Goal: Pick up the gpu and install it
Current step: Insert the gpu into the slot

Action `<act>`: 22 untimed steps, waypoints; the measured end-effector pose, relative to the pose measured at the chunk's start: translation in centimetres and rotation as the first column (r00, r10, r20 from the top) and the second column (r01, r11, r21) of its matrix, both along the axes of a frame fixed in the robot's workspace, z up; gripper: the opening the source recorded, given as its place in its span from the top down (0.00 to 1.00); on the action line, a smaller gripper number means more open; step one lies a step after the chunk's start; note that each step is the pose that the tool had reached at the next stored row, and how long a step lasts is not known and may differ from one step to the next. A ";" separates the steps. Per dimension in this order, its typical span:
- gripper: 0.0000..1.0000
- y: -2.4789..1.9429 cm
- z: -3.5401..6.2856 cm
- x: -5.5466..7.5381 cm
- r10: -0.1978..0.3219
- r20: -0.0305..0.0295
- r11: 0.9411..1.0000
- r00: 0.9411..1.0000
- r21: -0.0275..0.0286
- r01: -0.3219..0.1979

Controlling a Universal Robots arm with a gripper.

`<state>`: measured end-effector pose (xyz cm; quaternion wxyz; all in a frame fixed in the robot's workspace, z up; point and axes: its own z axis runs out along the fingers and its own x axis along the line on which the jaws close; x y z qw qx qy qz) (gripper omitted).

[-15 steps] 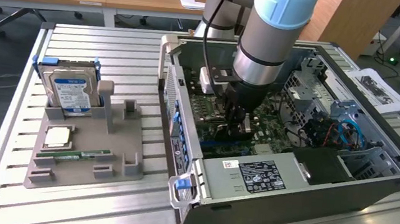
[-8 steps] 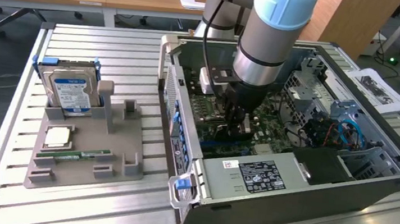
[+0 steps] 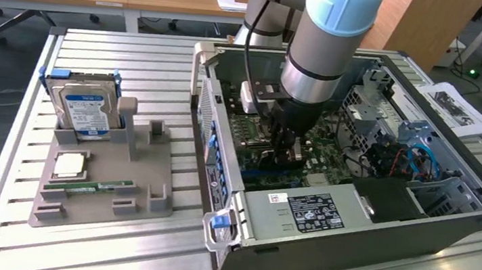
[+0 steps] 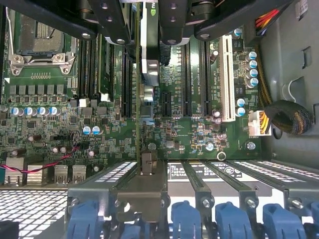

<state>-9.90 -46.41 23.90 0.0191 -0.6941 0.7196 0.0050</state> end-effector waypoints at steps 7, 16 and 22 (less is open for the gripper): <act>0.73 0.01 -0.15 0.0 -0.002 0.000 1.000 1.000 0.000 0.002; 0.73 0.00 -0.17 0.0 -0.003 0.000 1.000 1.000 0.000 0.003; 0.73 0.00 -0.24 0.0 -0.016 0.000 1.000 1.000 0.000 0.016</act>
